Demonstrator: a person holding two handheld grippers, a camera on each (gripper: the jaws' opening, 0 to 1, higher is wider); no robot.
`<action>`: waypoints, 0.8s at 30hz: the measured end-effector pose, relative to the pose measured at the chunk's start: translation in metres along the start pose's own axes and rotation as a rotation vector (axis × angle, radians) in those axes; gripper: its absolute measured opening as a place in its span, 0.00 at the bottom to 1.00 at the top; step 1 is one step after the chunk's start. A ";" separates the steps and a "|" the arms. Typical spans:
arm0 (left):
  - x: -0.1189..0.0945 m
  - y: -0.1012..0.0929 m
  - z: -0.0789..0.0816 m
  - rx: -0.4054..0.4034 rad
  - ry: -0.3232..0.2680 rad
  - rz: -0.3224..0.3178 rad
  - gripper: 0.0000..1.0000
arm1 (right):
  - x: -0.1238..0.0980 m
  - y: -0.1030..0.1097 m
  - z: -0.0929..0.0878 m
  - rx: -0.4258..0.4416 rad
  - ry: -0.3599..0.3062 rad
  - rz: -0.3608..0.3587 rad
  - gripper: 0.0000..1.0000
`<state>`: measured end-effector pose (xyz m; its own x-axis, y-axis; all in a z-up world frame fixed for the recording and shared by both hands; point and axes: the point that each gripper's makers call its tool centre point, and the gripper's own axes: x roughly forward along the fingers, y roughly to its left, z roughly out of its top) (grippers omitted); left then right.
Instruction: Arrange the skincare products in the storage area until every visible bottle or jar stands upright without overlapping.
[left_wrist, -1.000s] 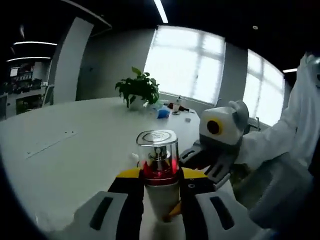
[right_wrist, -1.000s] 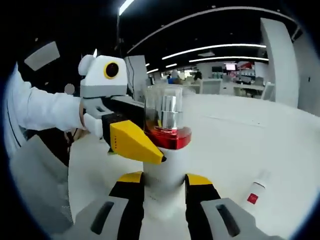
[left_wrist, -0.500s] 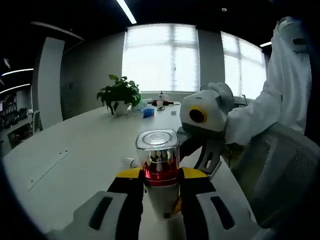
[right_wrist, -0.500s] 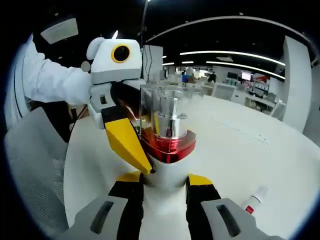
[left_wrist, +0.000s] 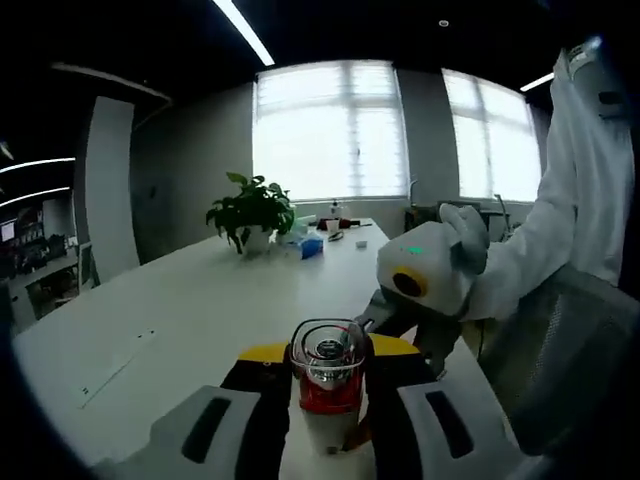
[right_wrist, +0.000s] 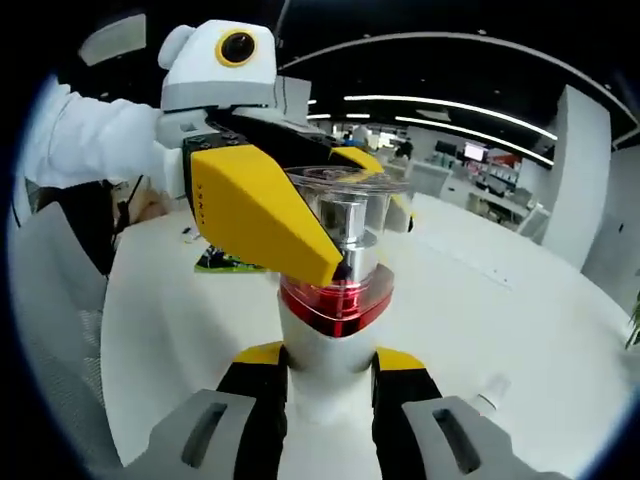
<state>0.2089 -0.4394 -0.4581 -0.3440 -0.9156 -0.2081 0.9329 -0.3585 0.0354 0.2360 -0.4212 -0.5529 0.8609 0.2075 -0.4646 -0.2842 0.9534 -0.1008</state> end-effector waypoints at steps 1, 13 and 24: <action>0.000 0.003 -0.001 -0.004 0.004 -0.001 0.26 | 0.000 -0.001 0.000 0.006 -0.004 -0.004 0.25; 0.011 -0.001 0.006 0.025 0.018 -0.038 0.26 | 0.000 0.001 -0.040 0.070 0.146 0.001 0.26; 0.012 0.025 0.003 0.003 0.004 -0.026 0.26 | 0.007 -0.013 -0.036 0.085 0.121 -0.057 0.18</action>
<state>0.2276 -0.4597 -0.4567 -0.3674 -0.9053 -0.2130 0.9234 -0.3825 0.0328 0.2301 -0.4397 -0.5868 0.8163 0.1296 -0.5630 -0.1952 0.9791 -0.0577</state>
